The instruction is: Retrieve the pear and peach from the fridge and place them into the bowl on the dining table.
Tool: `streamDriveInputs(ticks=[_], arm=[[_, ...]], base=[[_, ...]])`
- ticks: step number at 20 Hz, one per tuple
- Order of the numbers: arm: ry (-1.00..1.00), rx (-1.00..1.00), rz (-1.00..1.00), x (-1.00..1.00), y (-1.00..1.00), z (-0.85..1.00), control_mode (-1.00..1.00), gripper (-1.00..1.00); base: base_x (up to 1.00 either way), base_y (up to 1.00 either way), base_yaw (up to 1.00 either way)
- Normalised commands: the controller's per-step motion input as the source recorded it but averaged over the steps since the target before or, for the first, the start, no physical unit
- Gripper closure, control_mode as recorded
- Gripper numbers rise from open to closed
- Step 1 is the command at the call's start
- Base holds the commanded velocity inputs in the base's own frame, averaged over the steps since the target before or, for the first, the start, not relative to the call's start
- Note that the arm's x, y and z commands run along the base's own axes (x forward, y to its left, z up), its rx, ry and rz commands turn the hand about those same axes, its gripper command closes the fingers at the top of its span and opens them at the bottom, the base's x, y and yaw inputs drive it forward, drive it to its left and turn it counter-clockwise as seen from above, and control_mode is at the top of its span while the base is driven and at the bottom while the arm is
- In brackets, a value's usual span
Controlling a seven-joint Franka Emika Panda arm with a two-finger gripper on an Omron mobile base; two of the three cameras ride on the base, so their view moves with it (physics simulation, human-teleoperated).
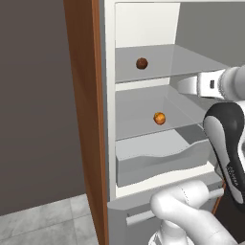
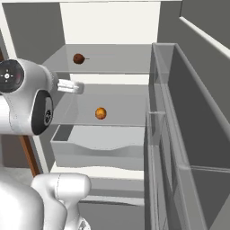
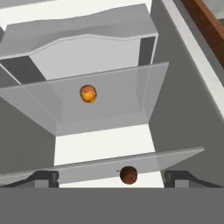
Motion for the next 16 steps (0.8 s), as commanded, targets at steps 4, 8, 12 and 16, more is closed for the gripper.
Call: streamDriveInputs(ticks=[4,8,12,16], arm=[[-0.06,0.0,0.0,0.22,0.23,0.33,-1.0,-1.0],[0.0,0.0,0.0,0.21,0.14,0.47,-1.0,-1.0],[0.0,0.0,0.0,0.29,0.1,0.37,-1.0,-1.0],[0.0,0.0,0.02,0.47,0.06,0.03,-1.0,-1.0]], base=[[0.0,0.0,0.0],[0.0,0.0,0.0],[0.0,0.0,0.0],[0.0,0.0,0.0]])
